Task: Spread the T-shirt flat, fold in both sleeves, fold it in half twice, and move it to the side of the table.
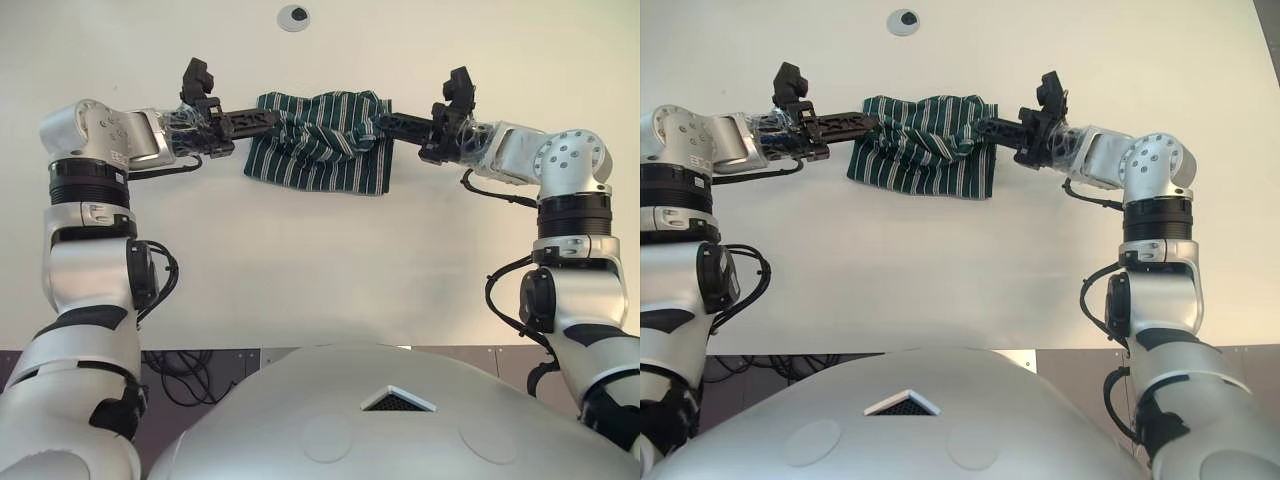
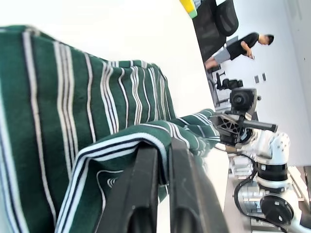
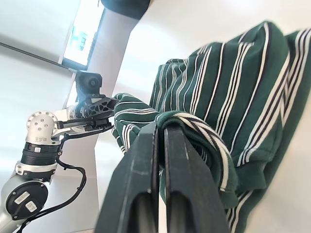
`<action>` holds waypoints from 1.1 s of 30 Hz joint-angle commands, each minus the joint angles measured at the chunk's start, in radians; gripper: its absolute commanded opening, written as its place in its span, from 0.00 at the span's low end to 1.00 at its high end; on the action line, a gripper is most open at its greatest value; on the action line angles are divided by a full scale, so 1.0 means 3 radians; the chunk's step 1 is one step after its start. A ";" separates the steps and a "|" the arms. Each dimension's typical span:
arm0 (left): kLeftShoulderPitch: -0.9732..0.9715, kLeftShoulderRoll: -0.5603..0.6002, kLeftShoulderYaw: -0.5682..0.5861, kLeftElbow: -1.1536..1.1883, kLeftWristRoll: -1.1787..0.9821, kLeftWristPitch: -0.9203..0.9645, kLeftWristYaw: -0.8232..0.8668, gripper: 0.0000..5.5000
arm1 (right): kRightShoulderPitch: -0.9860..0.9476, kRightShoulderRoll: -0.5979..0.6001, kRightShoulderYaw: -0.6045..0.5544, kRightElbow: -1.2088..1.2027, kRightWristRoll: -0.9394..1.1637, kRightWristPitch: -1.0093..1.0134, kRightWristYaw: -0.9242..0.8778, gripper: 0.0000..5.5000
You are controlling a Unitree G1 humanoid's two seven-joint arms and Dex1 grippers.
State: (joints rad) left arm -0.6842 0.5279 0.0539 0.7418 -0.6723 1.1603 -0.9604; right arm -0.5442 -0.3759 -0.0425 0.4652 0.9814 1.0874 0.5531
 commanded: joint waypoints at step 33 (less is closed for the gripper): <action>0.0774 -0.0561 0.0308 -0.1648 0.0184 -0.1173 0.0699 0.51 | 0.0462 0.0261 0.0305 -0.0329 -0.2146 -0.2591 0.0609 0.41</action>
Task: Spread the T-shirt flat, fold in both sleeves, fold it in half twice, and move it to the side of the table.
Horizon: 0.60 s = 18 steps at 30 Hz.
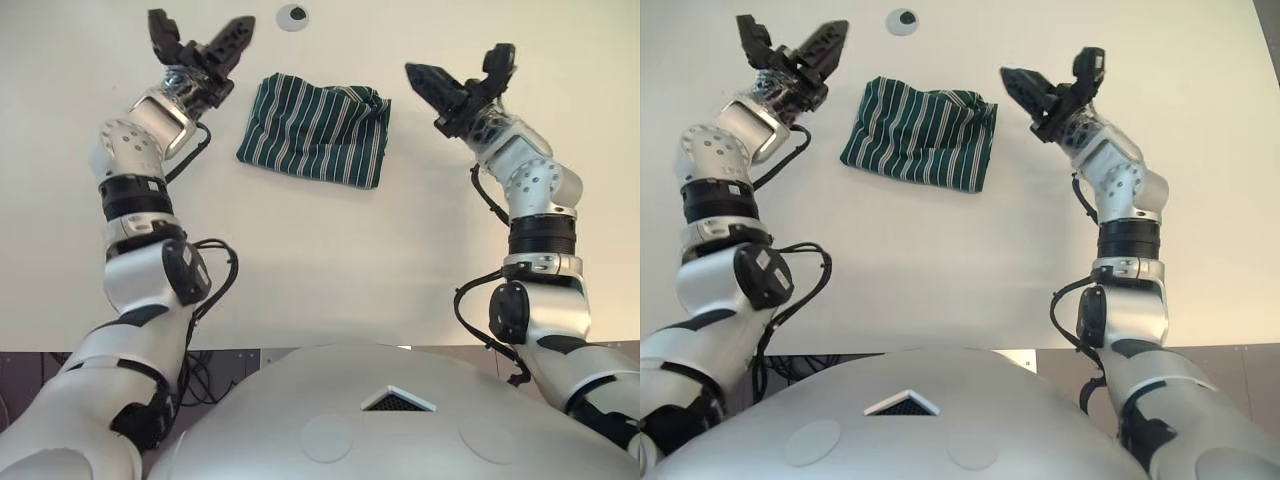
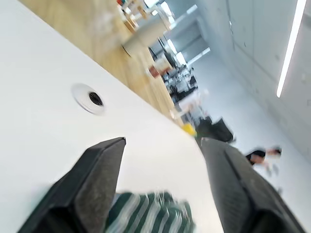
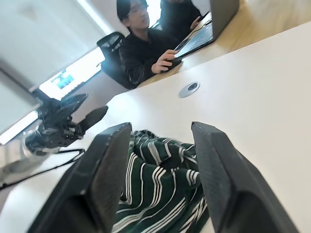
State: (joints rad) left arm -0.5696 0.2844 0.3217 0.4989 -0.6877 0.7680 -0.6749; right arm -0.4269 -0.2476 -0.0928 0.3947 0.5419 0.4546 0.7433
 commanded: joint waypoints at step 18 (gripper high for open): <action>0.0986 0.0355 -0.1496 -0.1016 0.1390 -0.1601 -0.0611 0.51 | -0.0228 0.0111 0.0786 0.0474 -0.1046 -0.1410 0.0660 0.41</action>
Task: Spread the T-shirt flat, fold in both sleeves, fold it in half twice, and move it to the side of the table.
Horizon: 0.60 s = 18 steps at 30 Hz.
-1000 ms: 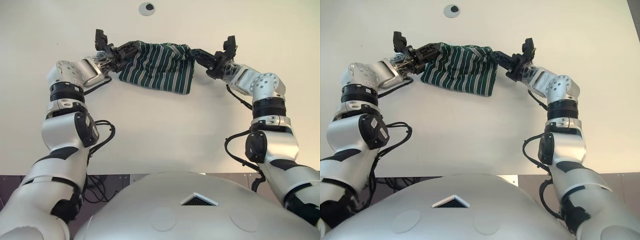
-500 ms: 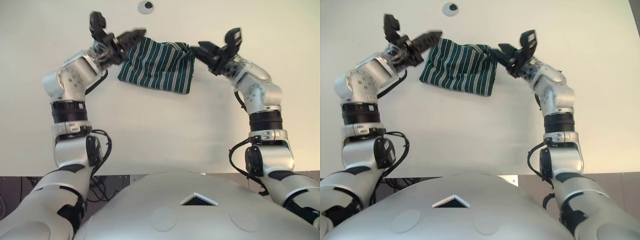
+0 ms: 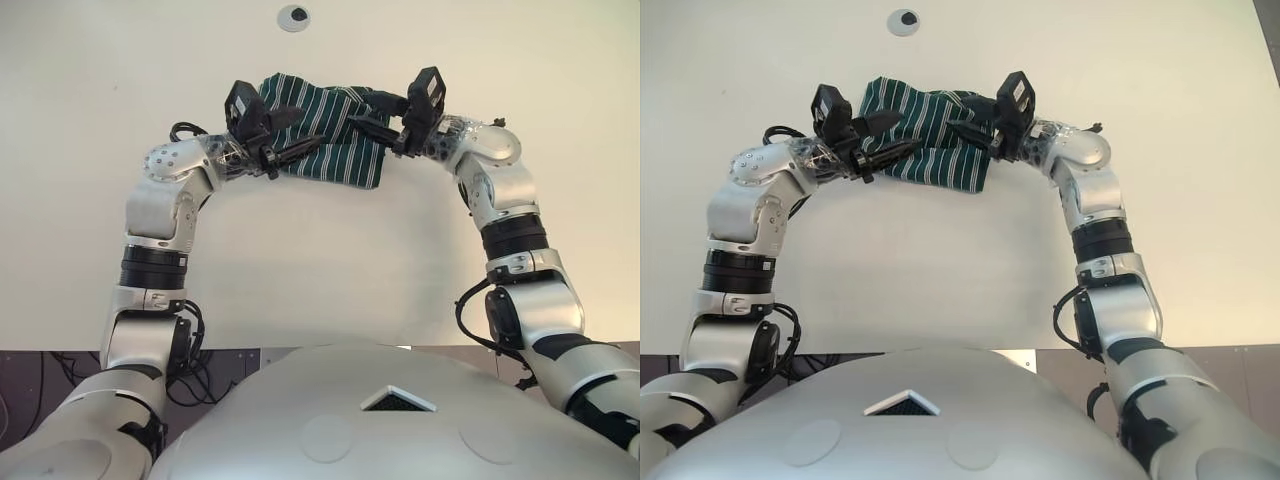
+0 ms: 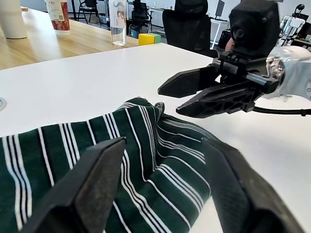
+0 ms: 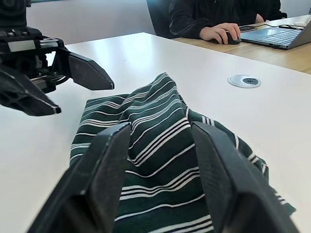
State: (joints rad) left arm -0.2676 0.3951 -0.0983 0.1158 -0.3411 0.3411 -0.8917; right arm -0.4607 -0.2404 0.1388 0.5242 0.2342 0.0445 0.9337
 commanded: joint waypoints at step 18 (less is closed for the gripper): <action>-0.0368 -0.0172 -0.0716 0.1755 0.1452 -0.1213 0.0711 0.51 | -0.1327 0.0404 -0.0223 0.2260 -0.0408 -0.0593 -0.0445 0.41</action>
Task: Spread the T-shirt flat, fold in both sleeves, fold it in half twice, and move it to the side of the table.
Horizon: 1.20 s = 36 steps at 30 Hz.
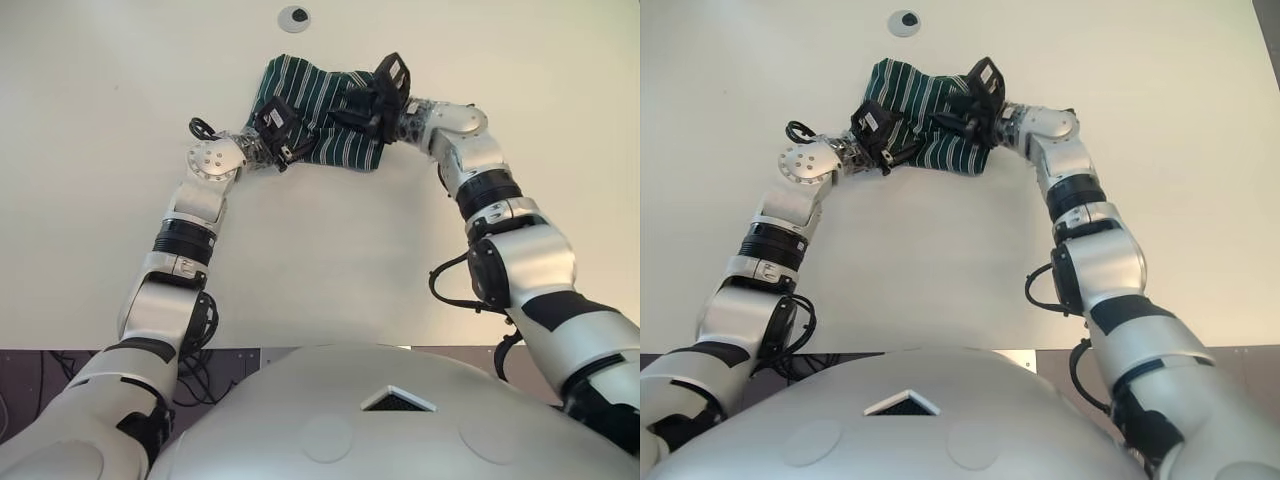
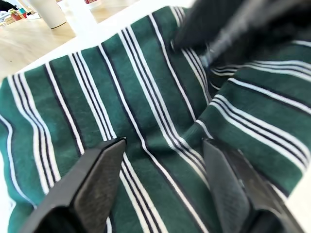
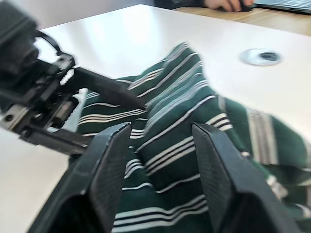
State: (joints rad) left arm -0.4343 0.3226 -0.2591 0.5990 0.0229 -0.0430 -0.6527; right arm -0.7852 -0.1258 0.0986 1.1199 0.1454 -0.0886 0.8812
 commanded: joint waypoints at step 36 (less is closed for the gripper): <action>-0.1336 -0.0374 0.0249 0.2274 0.0696 -0.0057 0.1726 0.51 | 0.0898 -0.0396 0.0480 -0.1180 -0.0344 0.0756 0.0196 0.41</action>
State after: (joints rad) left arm -0.8445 0.1809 -0.1886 1.2371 0.2135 -0.1075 -0.1568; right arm -0.5432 -0.2410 0.2226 0.7177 0.0850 0.1110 0.9549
